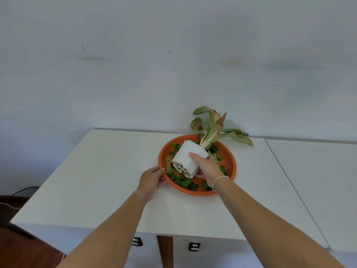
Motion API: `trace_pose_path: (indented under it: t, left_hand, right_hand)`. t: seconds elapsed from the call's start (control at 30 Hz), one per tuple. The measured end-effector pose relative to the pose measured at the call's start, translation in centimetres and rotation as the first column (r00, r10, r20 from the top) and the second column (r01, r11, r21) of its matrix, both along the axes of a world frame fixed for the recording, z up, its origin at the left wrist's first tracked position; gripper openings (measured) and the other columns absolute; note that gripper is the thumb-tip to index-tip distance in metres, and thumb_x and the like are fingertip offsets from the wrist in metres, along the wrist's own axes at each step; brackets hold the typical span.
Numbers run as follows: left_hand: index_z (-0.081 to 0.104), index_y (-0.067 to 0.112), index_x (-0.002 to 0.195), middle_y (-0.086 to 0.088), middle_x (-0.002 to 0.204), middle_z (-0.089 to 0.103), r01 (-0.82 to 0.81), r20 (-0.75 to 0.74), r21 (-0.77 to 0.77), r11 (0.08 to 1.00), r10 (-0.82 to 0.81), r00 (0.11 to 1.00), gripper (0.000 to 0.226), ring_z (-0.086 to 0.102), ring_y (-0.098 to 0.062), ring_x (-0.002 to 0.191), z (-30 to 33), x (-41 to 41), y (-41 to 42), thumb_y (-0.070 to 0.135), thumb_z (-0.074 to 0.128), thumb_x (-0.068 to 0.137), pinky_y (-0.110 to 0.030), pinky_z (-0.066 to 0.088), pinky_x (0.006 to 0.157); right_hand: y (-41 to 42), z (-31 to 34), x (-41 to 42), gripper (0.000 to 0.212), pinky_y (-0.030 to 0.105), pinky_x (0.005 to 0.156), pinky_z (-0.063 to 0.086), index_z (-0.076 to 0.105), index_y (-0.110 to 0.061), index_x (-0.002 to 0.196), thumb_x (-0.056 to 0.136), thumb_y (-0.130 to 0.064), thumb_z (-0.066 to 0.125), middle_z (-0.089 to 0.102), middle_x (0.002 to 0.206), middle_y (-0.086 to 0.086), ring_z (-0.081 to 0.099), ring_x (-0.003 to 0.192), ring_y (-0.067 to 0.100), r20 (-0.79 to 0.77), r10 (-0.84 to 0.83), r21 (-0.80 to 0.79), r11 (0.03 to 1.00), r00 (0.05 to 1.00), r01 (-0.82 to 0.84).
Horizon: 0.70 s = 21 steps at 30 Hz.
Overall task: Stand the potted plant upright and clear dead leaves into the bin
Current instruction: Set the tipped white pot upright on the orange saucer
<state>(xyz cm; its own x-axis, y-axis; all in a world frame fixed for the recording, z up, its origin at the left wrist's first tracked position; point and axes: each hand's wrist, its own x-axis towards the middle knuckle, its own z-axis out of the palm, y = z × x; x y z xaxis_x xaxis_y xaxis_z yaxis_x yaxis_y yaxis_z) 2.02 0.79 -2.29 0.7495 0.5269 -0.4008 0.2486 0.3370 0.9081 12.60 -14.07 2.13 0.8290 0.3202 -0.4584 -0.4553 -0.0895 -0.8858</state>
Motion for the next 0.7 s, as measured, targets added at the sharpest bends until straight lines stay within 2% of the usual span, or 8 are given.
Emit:
trace_pose_path:
  t: [0.1, 0.2, 0.3, 0.4, 0.47, 0.53, 0.7]
  left_hand:
    - [0.062, 0.004, 0.115, -0.010, 0.089, 0.068, 0.009, 0.004, 0.002, 1.000, -0.009, 1.000, 0.024, 0.066, -0.018, 0.075, 0.2, -0.2, -0.1, 0.011, 0.048, 0.097, -0.022, 0.061, 0.059]
    - [0.061, 0.005, 0.116, -0.008, 0.086, 0.068, 0.007, 0.020, -0.012, 1.000, -0.007, 1.000, 0.024, 0.065, -0.017, 0.073, 0.4, -0.3, -0.3, 0.010, 0.047, 0.097, -0.019, 0.059, 0.055]
    - [0.061, 0.005, 0.119, -0.007, 0.086, 0.068, 0.015, 0.021, -0.009, 1.000, -0.015, 1.000, 0.026, 0.065, -0.016, 0.074, 0.6, -0.4, -0.4, 0.011, 0.047, 0.097, -0.019, 0.059, 0.054]
    - [0.060, 0.004, 0.120, -0.006, 0.084, 0.067, 0.015, 0.020, -0.007, 1.000, -0.015, 1.000, 0.027, 0.064, -0.015, 0.072, 0.6, -0.4, -0.4, 0.011, 0.047, 0.097, -0.018, 0.058, 0.054]
    - [0.060, 0.003, 0.120, -0.006, 0.083, 0.066, 0.020, 0.025, -0.004, 1.000, -0.020, 0.999, 0.028, 0.063, -0.014, 0.072, 0.7, -0.4, -0.5, 0.011, 0.047, 0.097, -0.017, 0.057, 0.054]
    - [0.061, 0.004, 0.120, -0.005, 0.082, 0.066, 0.020, 0.028, -0.001, 1.000, -0.020, 0.999, 0.027, 0.063, -0.014, 0.071, 0.6, -0.4, -0.4, 0.011, 0.048, 0.097, -0.017, 0.058, 0.055]
    - [0.061, 0.006, 0.118, -0.005, 0.081, 0.066, 0.008, 0.039, -0.006, 1.000, -0.007, 0.999, 0.025, 0.063, -0.013, 0.070, 0.7, -0.5, -0.5, 0.010, 0.047, 0.097, -0.018, 0.059, 0.056]
  right_hand:
    - [-0.5, 0.2, 0.4, 0.062, 0.040, 0.080, 0.057, 0.044, -0.016, 0.134, 0.080, -0.027, 0.073, 0.060, 0.125, 0.007, 0.061, 0.105, 0.023, 0.053, -0.004, 0.034, 0.999, 0.999, 0.002]
    - [-0.9, 0.6, 1.2, 0.072, 0.045, 0.089, 0.056, 0.041, -0.016, 0.138, 0.076, -0.030, 0.075, 0.059, 0.128, 0.005, 0.062, 0.109, 0.023, 0.148, -0.007, 0.048, 0.999, 0.989, 0.000]
    - [-1.3, 1.4, 2.0, 0.075, 0.040, 0.089, 0.056, 0.039, -0.019, 0.140, 0.075, -0.031, 0.076, 0.059, 0.130, 0.001, 0.061, 0.110, 0.021, 0.254, 0.005, 0.014, 1.000, 0.967, -0.009]
    - [-1.6, 1.8, 2.3, 0.088, 0.030, 0.093, 0.049, 0.025, -0.018, 0.150, 0.078, -0.029, 0.075, 0.048, 0.135, -0.005, 0.053, 0.120, 0.020, 0.347, 0.023, -0.068, 0.998, 0.938, 0.000]
    - [-1.7, 1.5, 2.3, 0.094, 0.033, 0.098, 0.048, 0.019, -0.018, 0.152, 0.077, -0.027, 0.076, 0.044, 0.143, 0.000, 0.050, 0.125, 0.023, 0.389, 0.012, -0.088, 0.996, 0.921, 0.024]
    - [-1.6, 1.1, 2.2, 0.094, 0.037, 0.100, 0.049, 0.021, -0.019, 0.151, 0.076, -0.025, 0.077, 0.045, 0.144, 0.003, 0.051, 0.124, 0.022, 0.419, 0.009, -0.104, 0.994, 0.908, 0.038]
    - [-1.2, 0.4, 1.7, 0.084, 0.039, 0.095, 0.053, 0.032, -0.021, 0.145, 0.074, -0.021, 0.078, 0.052, 0.132, 0.000, 0.056, 0.113, 0.020, 0.492, 0.008, -0.095, 0.994, 0.871, 0.045]
